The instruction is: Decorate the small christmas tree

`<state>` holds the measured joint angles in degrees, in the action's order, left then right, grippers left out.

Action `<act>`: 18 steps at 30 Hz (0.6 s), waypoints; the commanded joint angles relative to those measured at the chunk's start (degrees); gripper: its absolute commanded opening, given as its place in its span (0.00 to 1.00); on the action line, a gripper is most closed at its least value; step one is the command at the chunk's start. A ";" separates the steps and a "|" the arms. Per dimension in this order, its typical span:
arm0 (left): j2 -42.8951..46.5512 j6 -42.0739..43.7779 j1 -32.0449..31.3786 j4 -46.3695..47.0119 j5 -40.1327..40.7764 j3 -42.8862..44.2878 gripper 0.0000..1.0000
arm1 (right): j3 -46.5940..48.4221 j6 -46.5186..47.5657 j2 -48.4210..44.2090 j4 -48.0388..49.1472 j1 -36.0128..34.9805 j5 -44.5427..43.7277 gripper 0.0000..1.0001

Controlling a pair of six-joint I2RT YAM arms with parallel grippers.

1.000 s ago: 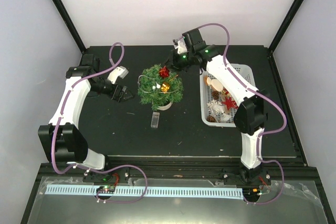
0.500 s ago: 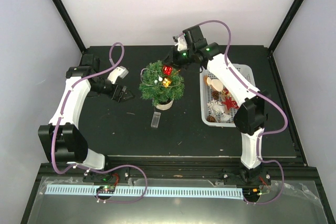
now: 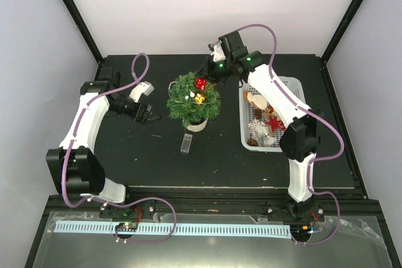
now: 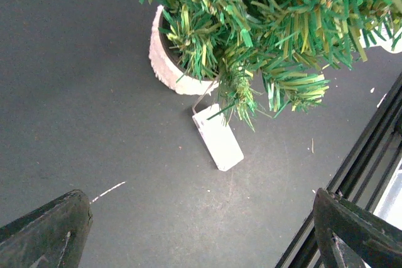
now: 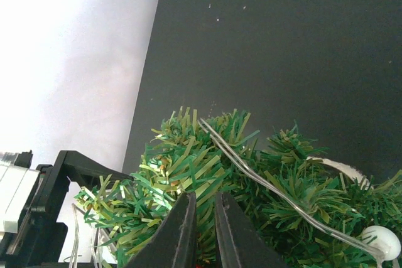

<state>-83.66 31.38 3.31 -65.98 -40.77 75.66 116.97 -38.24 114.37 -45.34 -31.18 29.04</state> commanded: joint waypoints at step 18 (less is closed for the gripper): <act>0.70 0.57 0.30 0.54 -0.74 -1.04 0.96 | -2.22 1.31 -5.05 0.51 3.16 -1.57 0.14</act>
<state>-83.64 31.38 3.31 -65.93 -40.73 74.02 115.79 -38.15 112.79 -45.39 -28.32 27.42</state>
